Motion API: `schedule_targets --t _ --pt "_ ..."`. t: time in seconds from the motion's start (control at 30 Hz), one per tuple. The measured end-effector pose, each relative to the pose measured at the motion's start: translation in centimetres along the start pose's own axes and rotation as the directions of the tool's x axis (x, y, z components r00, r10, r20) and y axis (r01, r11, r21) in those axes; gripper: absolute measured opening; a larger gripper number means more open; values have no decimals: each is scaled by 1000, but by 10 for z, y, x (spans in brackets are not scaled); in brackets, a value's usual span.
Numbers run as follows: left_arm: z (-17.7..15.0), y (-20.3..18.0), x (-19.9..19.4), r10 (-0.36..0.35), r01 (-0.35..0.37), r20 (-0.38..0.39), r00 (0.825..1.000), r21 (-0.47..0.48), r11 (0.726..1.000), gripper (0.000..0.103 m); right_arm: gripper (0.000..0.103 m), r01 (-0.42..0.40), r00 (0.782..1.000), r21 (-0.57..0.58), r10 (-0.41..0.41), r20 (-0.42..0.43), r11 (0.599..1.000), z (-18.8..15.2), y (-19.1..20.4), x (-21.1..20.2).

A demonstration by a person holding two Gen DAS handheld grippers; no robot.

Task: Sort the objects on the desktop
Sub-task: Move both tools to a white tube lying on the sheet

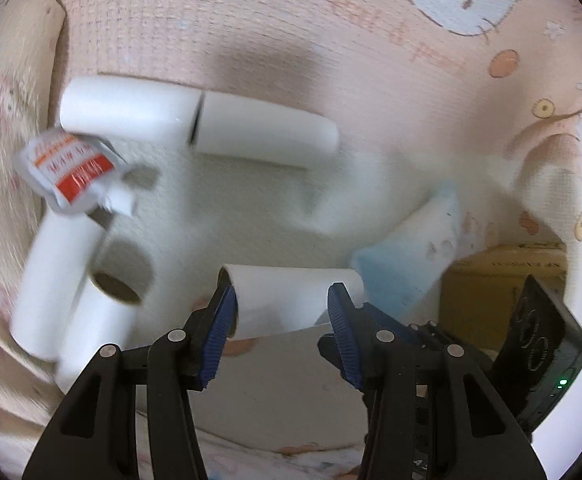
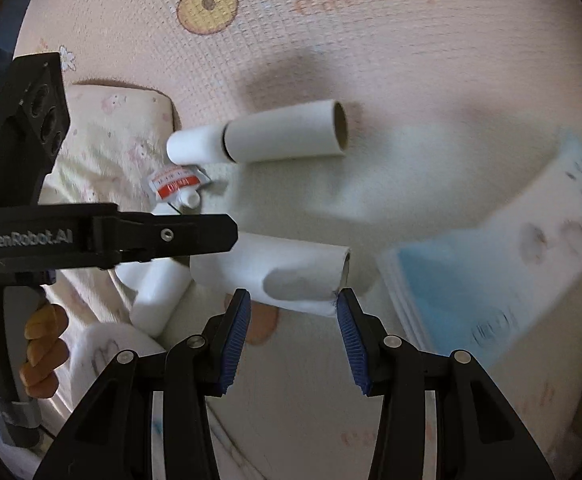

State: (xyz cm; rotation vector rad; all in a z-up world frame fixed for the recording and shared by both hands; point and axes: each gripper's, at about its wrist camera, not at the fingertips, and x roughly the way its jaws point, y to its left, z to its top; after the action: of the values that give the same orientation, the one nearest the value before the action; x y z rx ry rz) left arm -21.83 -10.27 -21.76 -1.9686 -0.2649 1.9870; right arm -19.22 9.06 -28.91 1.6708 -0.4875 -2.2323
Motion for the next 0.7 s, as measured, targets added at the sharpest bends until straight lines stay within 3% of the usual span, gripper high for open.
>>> schedule_targets --t 0.17,0.23,0.37,0.53,0.57,0.67,0.7 --pt "-32 -10 -2 -93 93 -5 996 -32 995 51 42 50 998 22 -50 31 999 -29 -12 -21" --pt "-46 -24 0 -82 82 8 997 0 997 51 42 96 995 46 -97 32 994 -43 -16 -29" --pt "-75 -47 6 -55 52 37 998 61 997 51 42 94 993 113 -101 65 989 -71 -29 -49" --pt "-105 -72 25 -63 58 39 997 122 991 50 42 168 985 116 -171 15 979 -101 -42 -61" --pt "-110 -75 27 -53 46 48 997 140 989 45 42 174 984 111 -176 10 979 -106 -45 -63" --pt "-118 -79 28 -10 -7 118 993 147 989 6 42 160 987 154 -163 6 975 -123 -59 -71" --pt "-119 -80 31 -21 4 119 993 141 990 6 42 153 988 178 -156 2 972 -130 -64 -73"
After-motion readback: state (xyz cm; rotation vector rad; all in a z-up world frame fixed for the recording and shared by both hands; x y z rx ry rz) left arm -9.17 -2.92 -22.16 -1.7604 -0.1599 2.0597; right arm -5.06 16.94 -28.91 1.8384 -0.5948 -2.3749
